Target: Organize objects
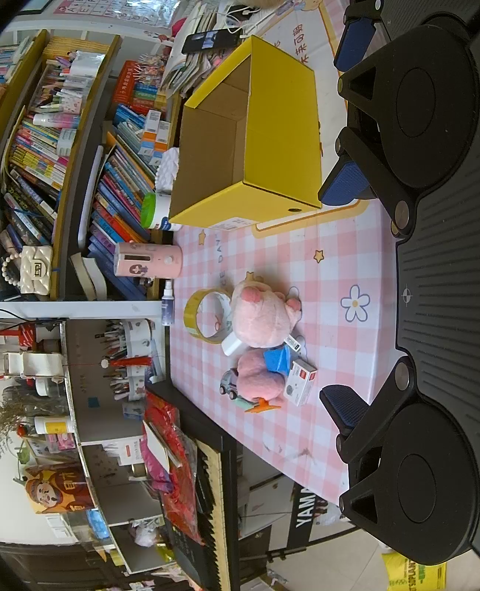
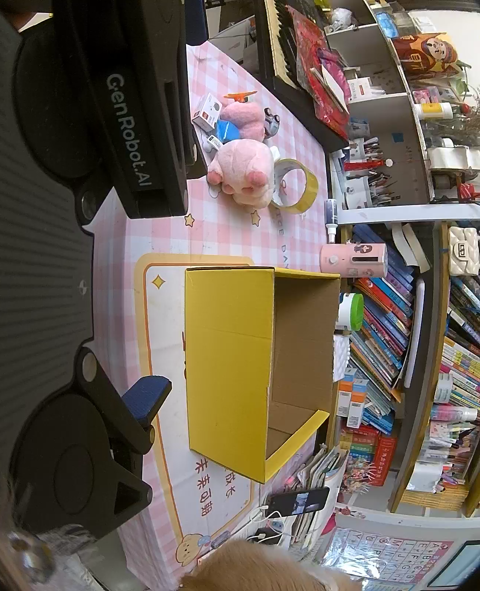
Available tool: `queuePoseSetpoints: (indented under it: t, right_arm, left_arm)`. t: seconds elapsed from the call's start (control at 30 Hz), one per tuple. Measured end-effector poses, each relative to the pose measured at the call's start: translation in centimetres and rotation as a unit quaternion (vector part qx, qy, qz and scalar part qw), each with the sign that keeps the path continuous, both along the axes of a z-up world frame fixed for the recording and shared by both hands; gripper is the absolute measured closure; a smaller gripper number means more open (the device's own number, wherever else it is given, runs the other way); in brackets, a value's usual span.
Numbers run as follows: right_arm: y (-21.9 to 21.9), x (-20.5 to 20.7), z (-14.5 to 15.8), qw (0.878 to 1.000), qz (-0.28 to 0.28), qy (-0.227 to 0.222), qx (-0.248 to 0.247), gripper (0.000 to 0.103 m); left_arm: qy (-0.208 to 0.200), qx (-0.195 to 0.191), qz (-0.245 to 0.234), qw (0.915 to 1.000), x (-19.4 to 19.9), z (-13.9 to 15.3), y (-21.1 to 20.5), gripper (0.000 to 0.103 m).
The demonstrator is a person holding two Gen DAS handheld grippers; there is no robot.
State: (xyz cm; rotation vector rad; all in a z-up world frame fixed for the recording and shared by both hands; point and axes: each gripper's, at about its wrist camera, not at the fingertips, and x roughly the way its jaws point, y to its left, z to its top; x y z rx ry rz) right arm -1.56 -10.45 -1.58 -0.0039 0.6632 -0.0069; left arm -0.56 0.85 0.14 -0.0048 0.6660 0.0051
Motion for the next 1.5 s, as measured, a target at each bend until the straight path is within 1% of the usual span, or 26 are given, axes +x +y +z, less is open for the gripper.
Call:
queuePoseSetpoints:
  t: [1.5]
  right_arm:
    - [0.02, 0.09, -0.22, 1.0, 0.001, 0.003, -0.001, 0.0]
  left_arm:
    - [0.003, -0.001, 0.0, 1.0, 0.36, -0.35, 0.33, 0.0]
